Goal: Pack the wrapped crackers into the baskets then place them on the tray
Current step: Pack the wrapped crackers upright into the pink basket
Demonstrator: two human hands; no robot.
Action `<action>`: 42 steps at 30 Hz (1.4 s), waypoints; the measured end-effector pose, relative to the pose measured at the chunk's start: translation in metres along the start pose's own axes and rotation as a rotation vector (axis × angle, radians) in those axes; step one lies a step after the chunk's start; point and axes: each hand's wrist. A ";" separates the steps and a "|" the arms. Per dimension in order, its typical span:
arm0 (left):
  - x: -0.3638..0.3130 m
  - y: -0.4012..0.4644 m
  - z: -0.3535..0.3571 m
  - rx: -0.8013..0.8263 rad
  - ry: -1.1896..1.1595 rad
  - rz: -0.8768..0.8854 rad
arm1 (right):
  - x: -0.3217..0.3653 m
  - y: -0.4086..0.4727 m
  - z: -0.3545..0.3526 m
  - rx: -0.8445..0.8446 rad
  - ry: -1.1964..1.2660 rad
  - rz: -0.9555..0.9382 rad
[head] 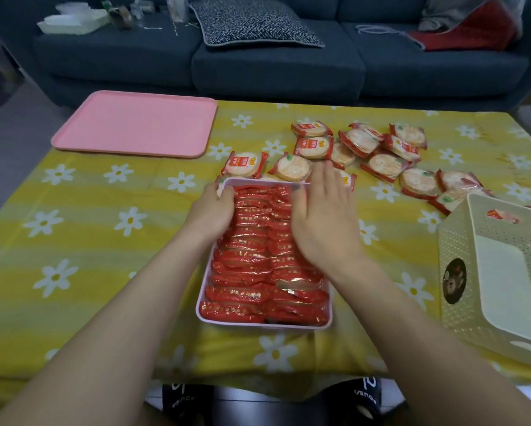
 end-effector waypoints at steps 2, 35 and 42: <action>-0.001 -0.007 -0.001 0.031 -0.107 -0.038 | -0.012 -0.001 -0.006 0.134 0.357 0.180; 0.026 -0.009 -0.130 -0.113 -0.172 -0.258 | 0.129 0.016 0.044 0.694 1.266 0.544; 0.003 -0.011 -0.103 -0.359 0.331 0.154 | 0.096 0.016 0.007 0.481 0.890 0.329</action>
Point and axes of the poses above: each hand's wrist, its own y-axis towards the middle knuckle, its own z-axis out of the palm, x = y × z, and after that the axes turned 13 degrees about -y, right-handed
